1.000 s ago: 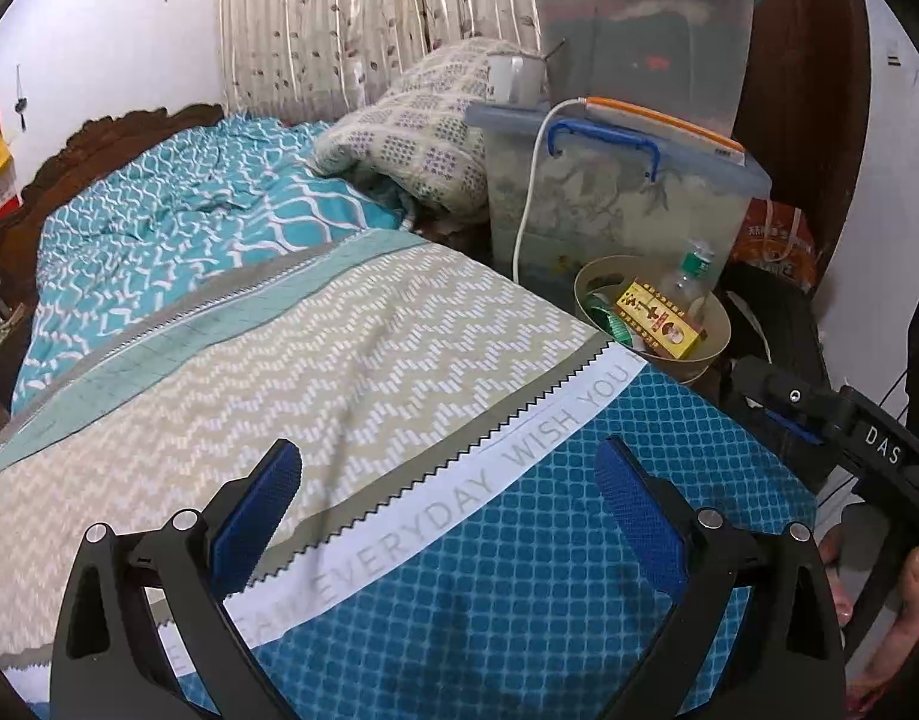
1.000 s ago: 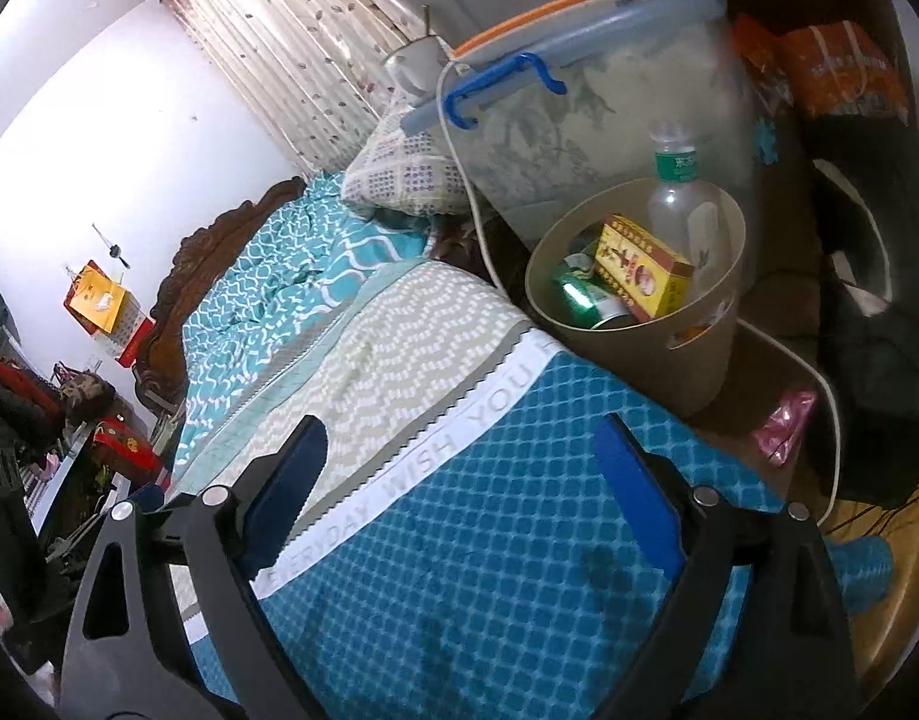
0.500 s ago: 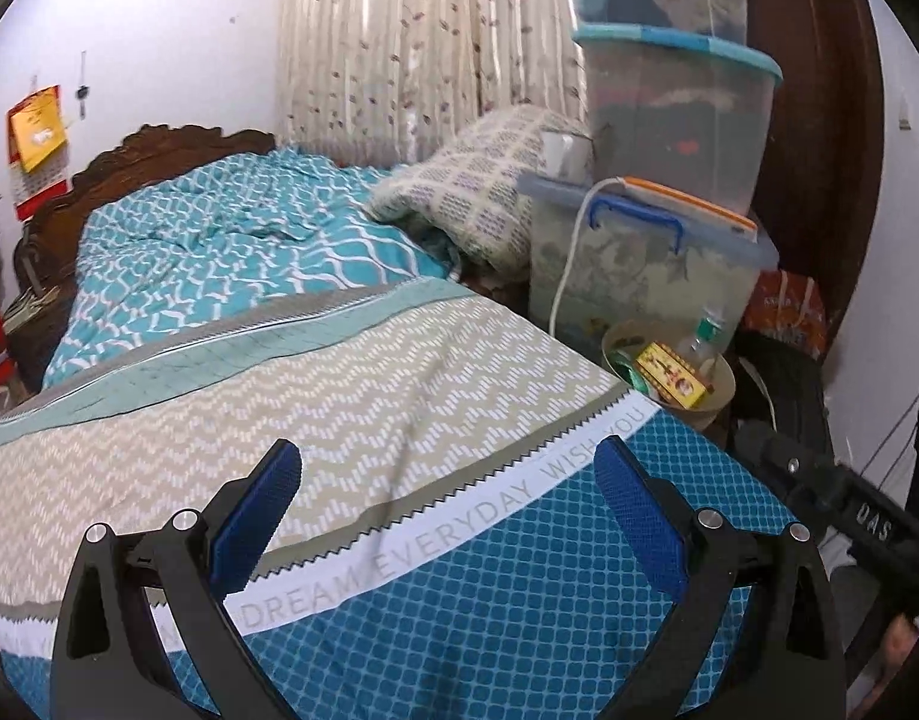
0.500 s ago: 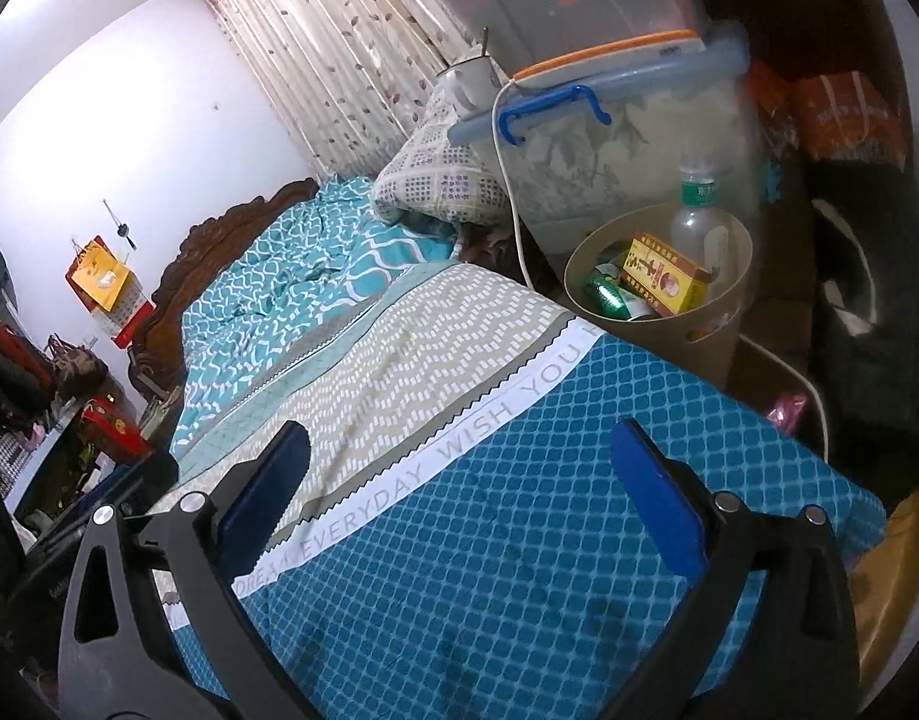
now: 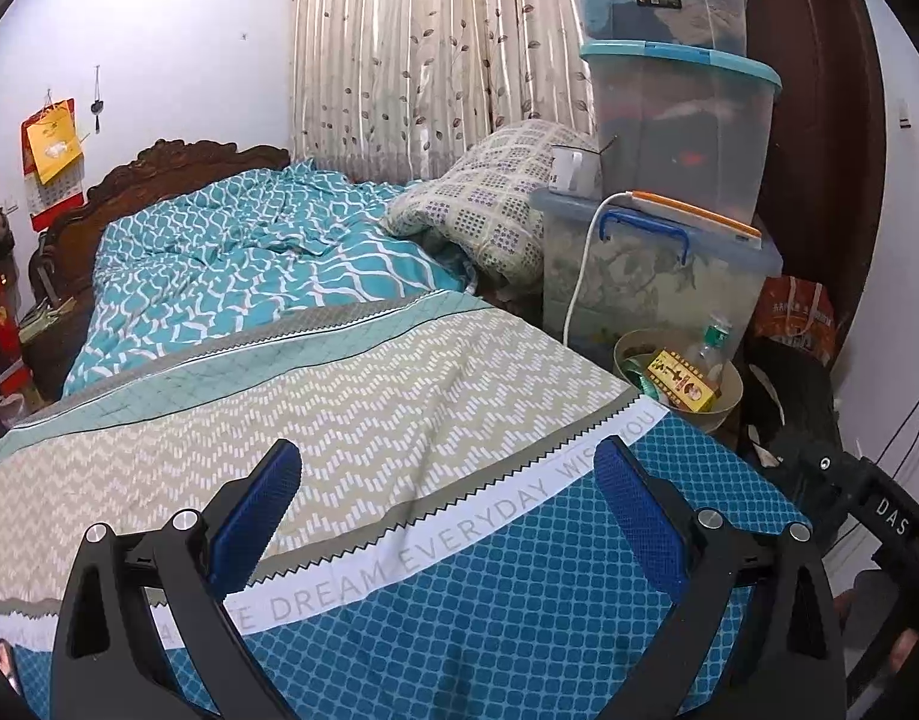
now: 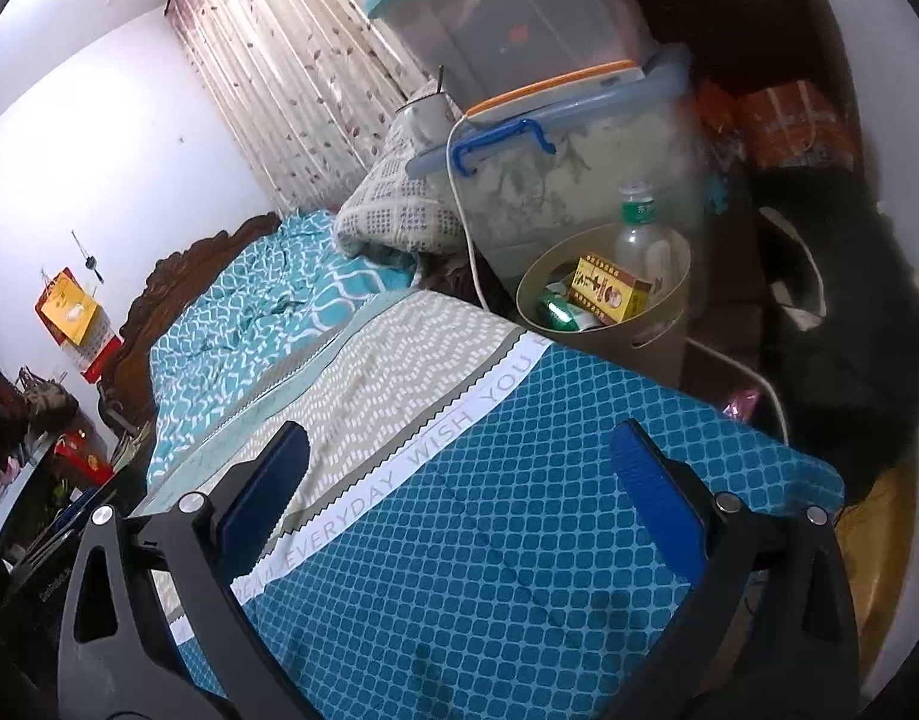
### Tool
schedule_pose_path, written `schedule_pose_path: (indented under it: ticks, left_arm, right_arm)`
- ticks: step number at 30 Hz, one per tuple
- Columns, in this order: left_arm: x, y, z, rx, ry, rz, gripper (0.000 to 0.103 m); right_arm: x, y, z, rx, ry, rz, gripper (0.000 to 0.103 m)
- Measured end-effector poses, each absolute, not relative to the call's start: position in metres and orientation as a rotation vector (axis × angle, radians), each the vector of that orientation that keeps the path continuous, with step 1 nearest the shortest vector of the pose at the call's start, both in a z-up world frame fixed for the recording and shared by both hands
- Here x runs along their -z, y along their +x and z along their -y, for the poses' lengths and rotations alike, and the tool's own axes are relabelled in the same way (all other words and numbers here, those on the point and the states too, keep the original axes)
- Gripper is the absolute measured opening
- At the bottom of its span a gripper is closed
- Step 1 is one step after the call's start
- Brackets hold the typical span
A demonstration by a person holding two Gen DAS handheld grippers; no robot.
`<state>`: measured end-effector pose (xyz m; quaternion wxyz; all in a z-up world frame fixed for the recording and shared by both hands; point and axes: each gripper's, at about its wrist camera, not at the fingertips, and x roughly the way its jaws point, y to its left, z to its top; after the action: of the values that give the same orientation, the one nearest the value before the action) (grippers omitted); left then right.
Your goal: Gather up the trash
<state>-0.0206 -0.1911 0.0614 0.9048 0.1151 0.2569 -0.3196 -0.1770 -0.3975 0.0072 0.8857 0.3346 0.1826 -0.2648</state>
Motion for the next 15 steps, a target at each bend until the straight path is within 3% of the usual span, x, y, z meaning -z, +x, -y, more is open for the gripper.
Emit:
schedule_pose_path:
  ticks: [15]
  left_arm:
    - [-0.075, -0.034, 0.179, 0.624, 0.271, -0.472, 0.094]
  right_arm:
    - [-0.005, -0.171, 0.392, 0.517, 0.723, -0.385, 0.099]
